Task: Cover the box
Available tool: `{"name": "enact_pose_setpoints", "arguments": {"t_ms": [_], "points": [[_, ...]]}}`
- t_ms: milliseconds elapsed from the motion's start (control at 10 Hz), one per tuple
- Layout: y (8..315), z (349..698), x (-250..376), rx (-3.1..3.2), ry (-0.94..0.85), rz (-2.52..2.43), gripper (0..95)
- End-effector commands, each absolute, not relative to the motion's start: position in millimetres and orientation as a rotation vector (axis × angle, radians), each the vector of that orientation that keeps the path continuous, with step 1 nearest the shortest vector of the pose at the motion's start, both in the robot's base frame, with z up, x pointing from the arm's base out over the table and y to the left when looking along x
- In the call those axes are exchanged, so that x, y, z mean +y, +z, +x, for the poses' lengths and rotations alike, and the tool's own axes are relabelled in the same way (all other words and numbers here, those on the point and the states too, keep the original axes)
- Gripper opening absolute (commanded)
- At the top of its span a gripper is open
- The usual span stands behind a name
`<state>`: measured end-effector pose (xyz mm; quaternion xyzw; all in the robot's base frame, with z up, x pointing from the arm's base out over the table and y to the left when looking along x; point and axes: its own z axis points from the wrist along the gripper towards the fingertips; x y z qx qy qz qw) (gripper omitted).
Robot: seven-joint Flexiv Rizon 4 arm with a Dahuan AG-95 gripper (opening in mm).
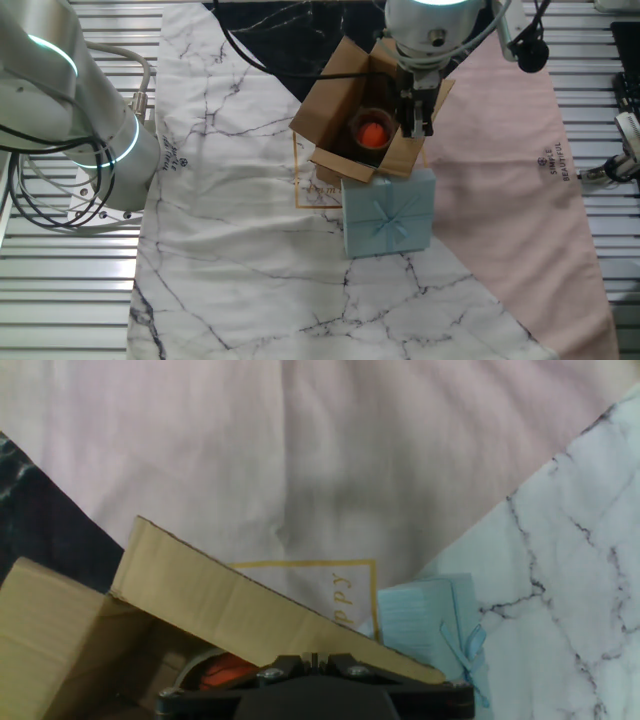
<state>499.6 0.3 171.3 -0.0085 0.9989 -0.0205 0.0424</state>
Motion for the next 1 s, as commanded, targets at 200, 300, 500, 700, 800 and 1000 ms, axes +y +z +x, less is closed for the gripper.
{"name": "enact_pose_setpoints", "arguments": {"t_ms": [200,300,500,700,800,1000], "points": [[171.2,501.0,0.5,3.049,-0.067,0.007,0.0],[171.6,501.4,0.4,3.048,-0.063,0.015,0.0],[172.9,500.9,0.7,3.048,-0.062,0.002,0.0],[172.8,500.9,0.7,3.053,-0.062,-0.01,0.0],[172.8,501.0,0.7,3.048,-0.061,-0.018,0.0],[172.8,501.0,0.7,3.049,-0.053,-0.033,0.0]]}}
